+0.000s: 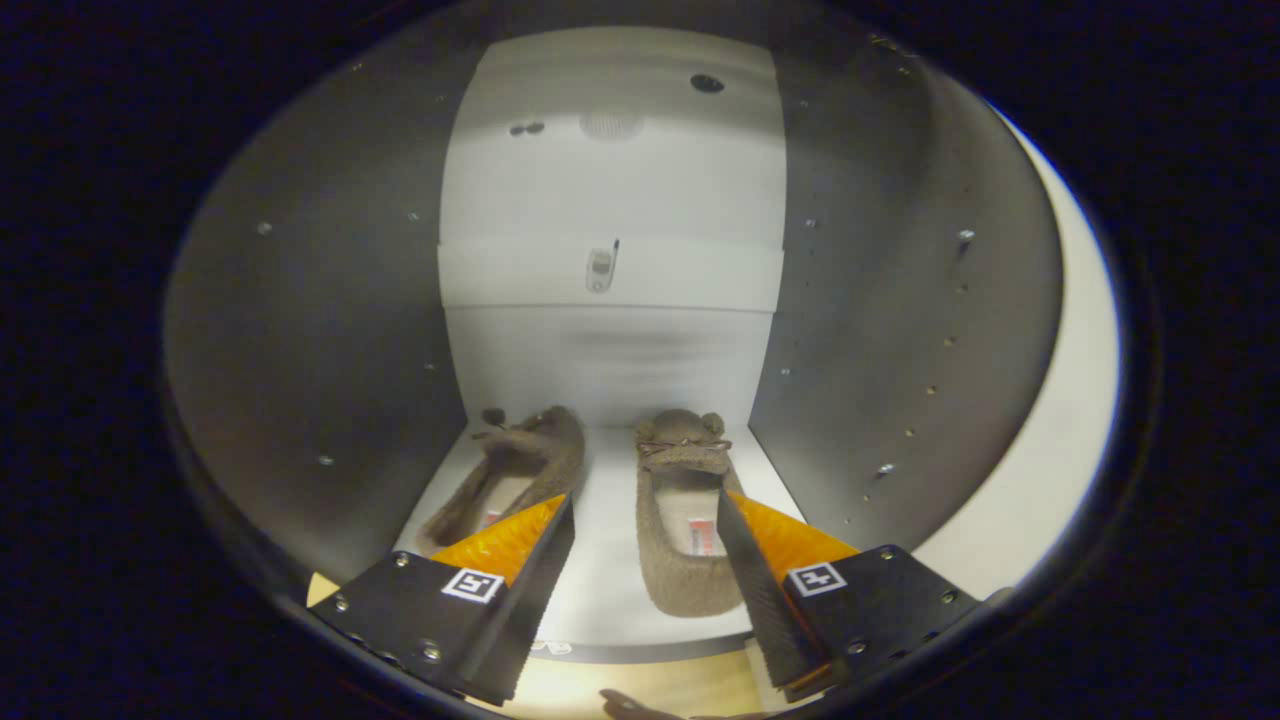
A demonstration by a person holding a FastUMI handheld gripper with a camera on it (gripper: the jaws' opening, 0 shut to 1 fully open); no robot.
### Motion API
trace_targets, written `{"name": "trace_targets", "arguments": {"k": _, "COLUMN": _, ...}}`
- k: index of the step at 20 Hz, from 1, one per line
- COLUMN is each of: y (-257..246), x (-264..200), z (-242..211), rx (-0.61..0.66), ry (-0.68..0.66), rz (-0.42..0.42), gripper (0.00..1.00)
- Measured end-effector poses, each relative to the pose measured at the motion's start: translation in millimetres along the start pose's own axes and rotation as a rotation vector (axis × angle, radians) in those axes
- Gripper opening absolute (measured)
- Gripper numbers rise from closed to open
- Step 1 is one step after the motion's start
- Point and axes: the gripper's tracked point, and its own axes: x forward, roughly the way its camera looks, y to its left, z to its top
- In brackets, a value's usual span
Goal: Open the shoe cabinet door, grab the shoes and put them into the shoe cabinet, then close the shoe cabinet door.
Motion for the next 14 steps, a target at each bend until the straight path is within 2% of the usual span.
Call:
{"name": "trace_targets", "arguments": {"k": 5, "y": -1, "x": -85, "z": 7, "rx": -0.009, "ry": -0.097, "rz": 0.049, "gripper": 0.89}}
{"name": "trace_targets", "arguments": {"k": 14, "y": -3, "x": -250, "z": -19, "rx": -0.012, "ry": -0.182, "rz": 0.160, "gripper": 0.89}}
